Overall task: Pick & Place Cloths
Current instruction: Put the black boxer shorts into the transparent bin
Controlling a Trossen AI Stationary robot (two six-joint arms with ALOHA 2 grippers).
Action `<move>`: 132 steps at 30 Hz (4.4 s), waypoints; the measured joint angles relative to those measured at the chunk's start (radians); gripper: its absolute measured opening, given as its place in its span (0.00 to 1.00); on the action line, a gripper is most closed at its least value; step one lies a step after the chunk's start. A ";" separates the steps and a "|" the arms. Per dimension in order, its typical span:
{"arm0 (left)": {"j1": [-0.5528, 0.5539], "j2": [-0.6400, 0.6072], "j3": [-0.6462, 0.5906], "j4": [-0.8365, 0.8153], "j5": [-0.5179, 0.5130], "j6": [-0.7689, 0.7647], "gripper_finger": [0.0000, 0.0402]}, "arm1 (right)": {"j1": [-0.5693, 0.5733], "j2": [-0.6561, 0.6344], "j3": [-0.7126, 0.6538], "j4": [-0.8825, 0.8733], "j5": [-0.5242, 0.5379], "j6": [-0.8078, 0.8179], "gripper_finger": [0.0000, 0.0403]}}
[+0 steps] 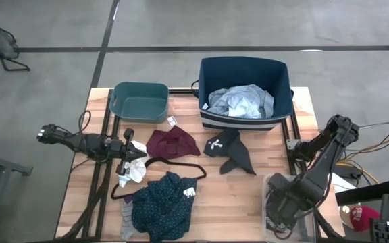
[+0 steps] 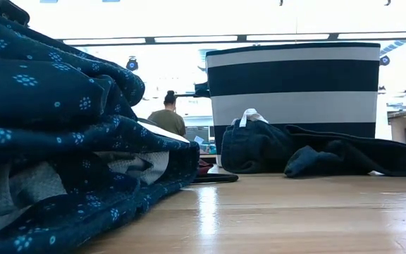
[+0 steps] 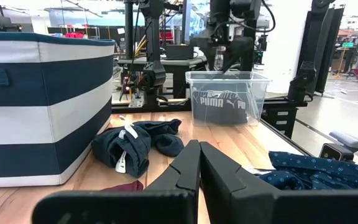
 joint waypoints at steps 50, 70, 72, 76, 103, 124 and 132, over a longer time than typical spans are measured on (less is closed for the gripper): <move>0.000 0.000 0.000 0.000 0.000 0.000 0.03 | -0.520 0.346 0.041 0.253 0.901 -0.959 0.73; 0.000 0.001 0.000 0.000 0.000 0.000 0.03 | -0.620 0.372 -0.049 0.463 0.758 -1.111 0.73; 0.000 0.001 0.000 0.000 0.000 0.000 0.03 | -0.633 0.375 -0.070 0.476 0.765 -1.104 0.73; 0.000 0.001 0.000 0.000 0.000 0.000 0.03 | -0.649 0.375 -0.120 0.497 0.766 -1.078 0.71; 0.000 0.002 0.000 0.000 0.000 0.000 0.03 | -0.645 0.369 -0.216 0.658 0.551 -1.121 0.05; 0.000 0.002 0.000 0.000 0.000 0.000 0.03 | -0.353 0.330 0.402 -0.091 0.775 -0.883 0.03; 0.000 0.002 0.000 0.000 0.000 0.000 0.03 | -0.251 0.283 0.605 -0.110 0.655 -0.882 0.03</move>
